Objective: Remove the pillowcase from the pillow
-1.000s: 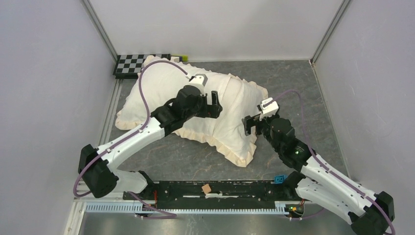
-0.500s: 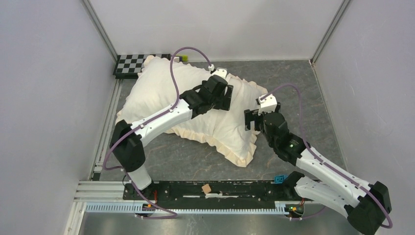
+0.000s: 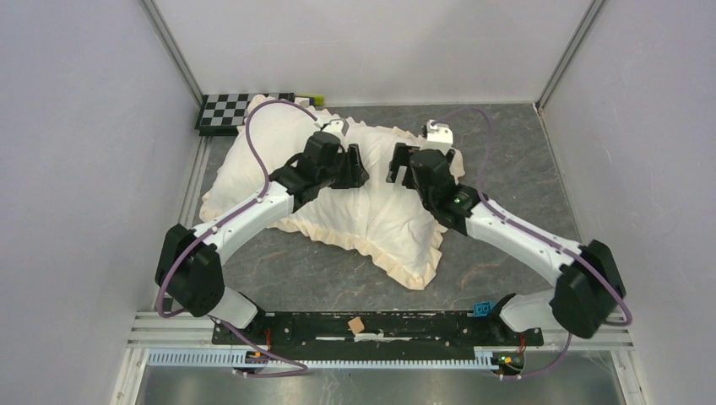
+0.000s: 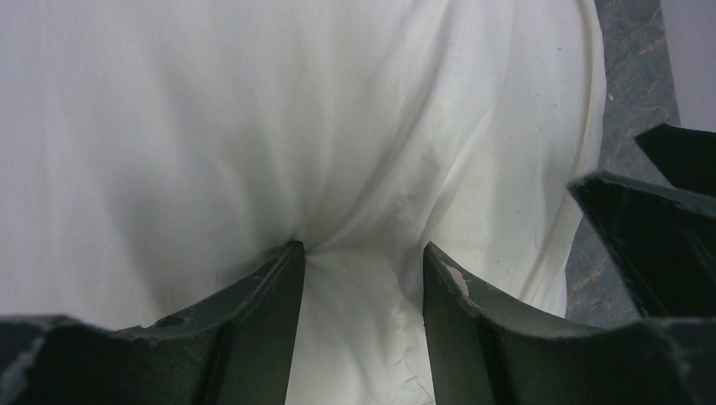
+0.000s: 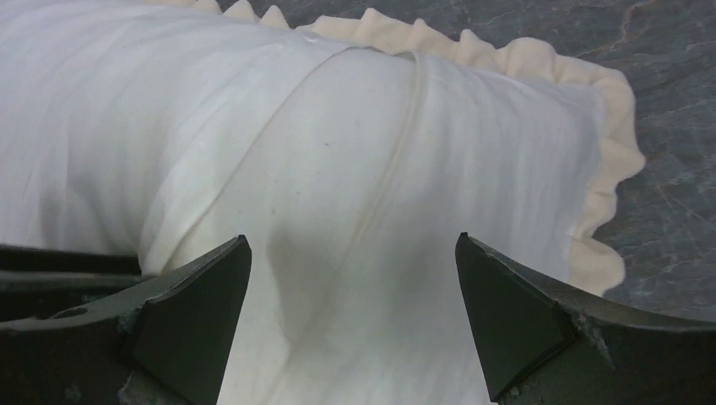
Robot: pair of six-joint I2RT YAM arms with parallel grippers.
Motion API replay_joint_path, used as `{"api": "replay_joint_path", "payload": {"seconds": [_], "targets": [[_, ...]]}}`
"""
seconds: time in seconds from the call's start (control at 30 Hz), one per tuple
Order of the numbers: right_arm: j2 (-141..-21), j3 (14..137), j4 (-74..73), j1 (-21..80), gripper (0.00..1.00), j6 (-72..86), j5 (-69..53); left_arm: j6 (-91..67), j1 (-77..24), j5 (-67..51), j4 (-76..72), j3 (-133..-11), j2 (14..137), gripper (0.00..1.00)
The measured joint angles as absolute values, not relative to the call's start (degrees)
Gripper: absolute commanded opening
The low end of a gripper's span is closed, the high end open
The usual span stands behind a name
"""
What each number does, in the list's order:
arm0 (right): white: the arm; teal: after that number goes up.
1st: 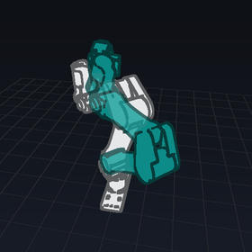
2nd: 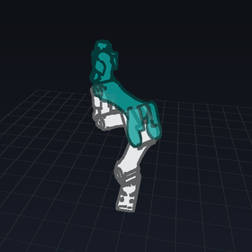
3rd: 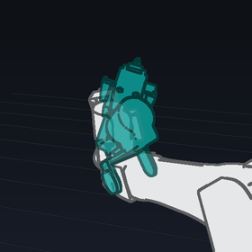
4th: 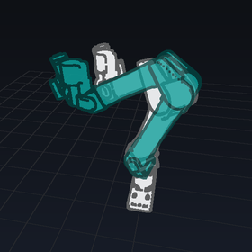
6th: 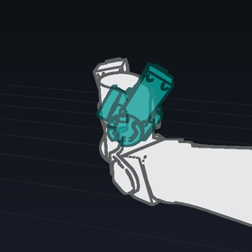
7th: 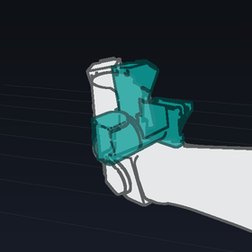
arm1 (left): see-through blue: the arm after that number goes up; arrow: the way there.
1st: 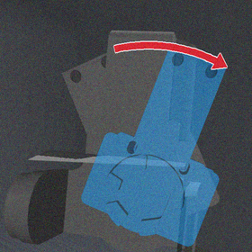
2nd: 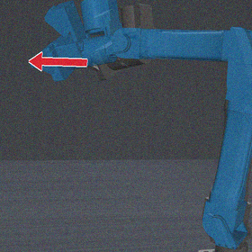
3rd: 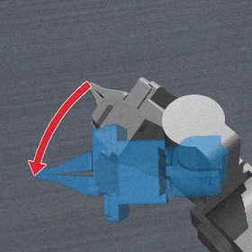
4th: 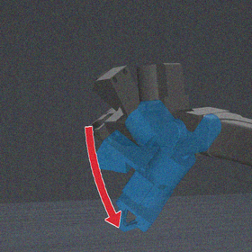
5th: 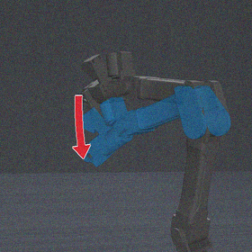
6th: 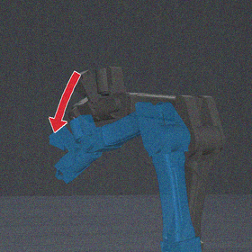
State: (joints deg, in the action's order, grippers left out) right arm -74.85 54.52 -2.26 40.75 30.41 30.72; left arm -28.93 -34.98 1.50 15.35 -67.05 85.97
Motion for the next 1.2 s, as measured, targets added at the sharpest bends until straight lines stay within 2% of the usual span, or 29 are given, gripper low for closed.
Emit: {"api": "replay_joint_path", "payload": {"seconds": [0.13,0.3,0.6,0.9,1.2], "targets": [[-84.07,62.94,-8.08,40.75,0.98,35.29,31.57,-28.91,-34.98,0.82,14.63,-66.46,85.97,0.59],[-86.59,65.56,-16.32,39.97,0.98,40.29,34.76,-28.91,-34.94,1.28,14.85,-66.3,85.97,0.6],[-70.67,43.4,-11.07,30.06,0.98,40.45,30.48,-28.91,-34.94,2.09,15.35,-66.41,87.31,0.62],[-66.96,37.1,-10.35,24.62,0.98,33.3,26.39,-28.91,-34.96,2.92,16.16,-66.72,88.68,0.61],[-67.44,27.7,2.22,18.74,0.98,25.34,7.88,-28.86,-34.98,1.43,16.91,-66.72,88.25,0.64]]}}
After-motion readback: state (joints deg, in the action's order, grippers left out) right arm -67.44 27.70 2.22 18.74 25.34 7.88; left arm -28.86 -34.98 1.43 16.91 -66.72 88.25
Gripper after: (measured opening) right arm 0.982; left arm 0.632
